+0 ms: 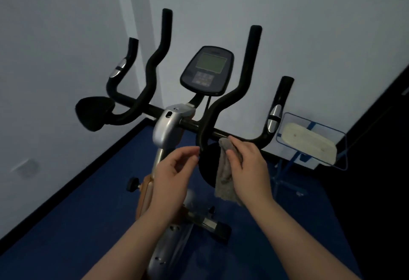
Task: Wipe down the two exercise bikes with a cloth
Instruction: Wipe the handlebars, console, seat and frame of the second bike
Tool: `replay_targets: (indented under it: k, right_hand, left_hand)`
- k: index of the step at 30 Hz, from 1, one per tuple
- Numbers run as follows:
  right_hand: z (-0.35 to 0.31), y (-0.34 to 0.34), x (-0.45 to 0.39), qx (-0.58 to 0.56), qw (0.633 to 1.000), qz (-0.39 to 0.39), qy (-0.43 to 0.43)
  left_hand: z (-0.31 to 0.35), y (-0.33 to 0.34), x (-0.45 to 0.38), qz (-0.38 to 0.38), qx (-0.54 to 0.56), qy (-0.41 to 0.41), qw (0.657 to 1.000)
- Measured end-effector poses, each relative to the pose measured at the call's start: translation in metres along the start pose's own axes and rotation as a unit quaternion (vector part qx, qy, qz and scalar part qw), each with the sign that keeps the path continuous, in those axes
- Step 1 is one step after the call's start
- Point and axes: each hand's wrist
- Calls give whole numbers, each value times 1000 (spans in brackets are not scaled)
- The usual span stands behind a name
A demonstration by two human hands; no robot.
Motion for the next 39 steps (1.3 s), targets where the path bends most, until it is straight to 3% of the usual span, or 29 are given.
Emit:
replay_targets:
  k: [5,9,13,18,21,23,26,29,31,34,36,39]
  right_hand:
    - [-11,2,-27,82,994,-57,51]
    - [-15,7,2,-10,994,88,60]
    - [-15,20,40,-13,982,181,51]
    - [-19,15,8,-13,983,136,121]
    - [-21,20,26,-65,974,185,112]
    - [-23,24,43,-51,974,202,90]
    - [-20,13,31,11,984,167,58]
    - [-25,2,10,20,985,144,95]
    - [-28,11,16,-15,973,197,121]
    - [-30,35,50,7,962,261,83]
    - [-27,32,46,21,969,237,60]
    - [-27,7,15,26,985,141,99]
  left_hand:
    - [7,12,-34,-115,-38,66,990]
    - [2,28,-52,-188,-52,89,977]
    - [-17,37,-45,-203,-38,94,974]
    - [-24,38,-42,-190,-127,178,957]
    - [-33,28,-51,-242,-152,204,936]
    - [-41,20,-58,-277,-149,209,926]
    - [-42,18,-58,-290,-120,211,926]
    - [-38,23,-52,-272,-97,203,936]
    - [-38,24,-49,-263,-94,203,938]
    - [-39,23,-51,-267,-95,203,937]
    - [-38,22,-51,-276,-98,208,933]
    - [-39,23,-51,-273,-101,214,932]
Point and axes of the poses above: each hand's wrist, its own x-axis away from the middle knuckle, its own y-axis out of the palm, z = x × y, and after that the axes turned 6 degrees about z, right-handed
